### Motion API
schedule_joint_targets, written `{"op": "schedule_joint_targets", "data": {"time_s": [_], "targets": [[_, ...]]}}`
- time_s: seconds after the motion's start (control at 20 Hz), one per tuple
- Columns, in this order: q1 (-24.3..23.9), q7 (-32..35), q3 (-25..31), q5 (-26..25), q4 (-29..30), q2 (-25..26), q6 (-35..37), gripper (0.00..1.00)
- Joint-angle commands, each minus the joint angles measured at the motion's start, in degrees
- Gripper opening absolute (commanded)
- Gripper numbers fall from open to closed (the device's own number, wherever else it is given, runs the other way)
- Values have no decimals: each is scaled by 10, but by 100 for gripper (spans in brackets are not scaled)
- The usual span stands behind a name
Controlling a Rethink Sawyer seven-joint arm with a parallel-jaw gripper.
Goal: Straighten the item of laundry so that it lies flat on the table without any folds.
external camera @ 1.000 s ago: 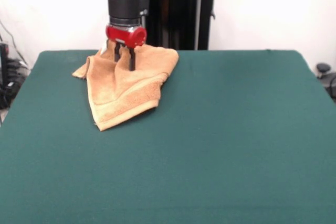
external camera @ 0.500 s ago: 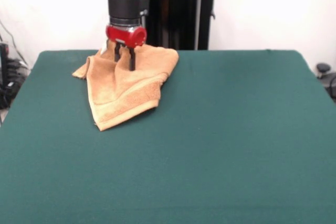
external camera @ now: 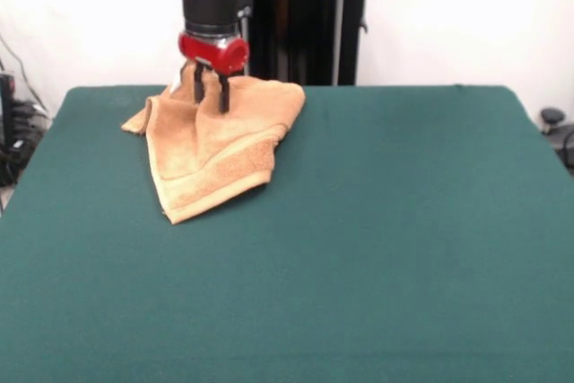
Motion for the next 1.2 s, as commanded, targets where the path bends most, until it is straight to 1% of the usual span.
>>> {"op": "schedule_joint_targets", "data": {"time_s": [0.05, 0.25, 0.5, 0.6, 0.85, 1.1, 1.2], "targets": [[2, -38, 102, 65, 31, -142, 231, 100], [7, -22, 105, 57, 32, -153, 241, 100], [16, 6, 108, 51, 40, -143, 228, 100], [17, 19, 115, 56, 41, -134, 212, 100], [20, 57, 126, 70, 50, -113, 147, 100], [-18, 51, 172, 83, 67, -106, 139, 100], [-59, 44, 213, 86, 84, -97, 128, 100]]}}
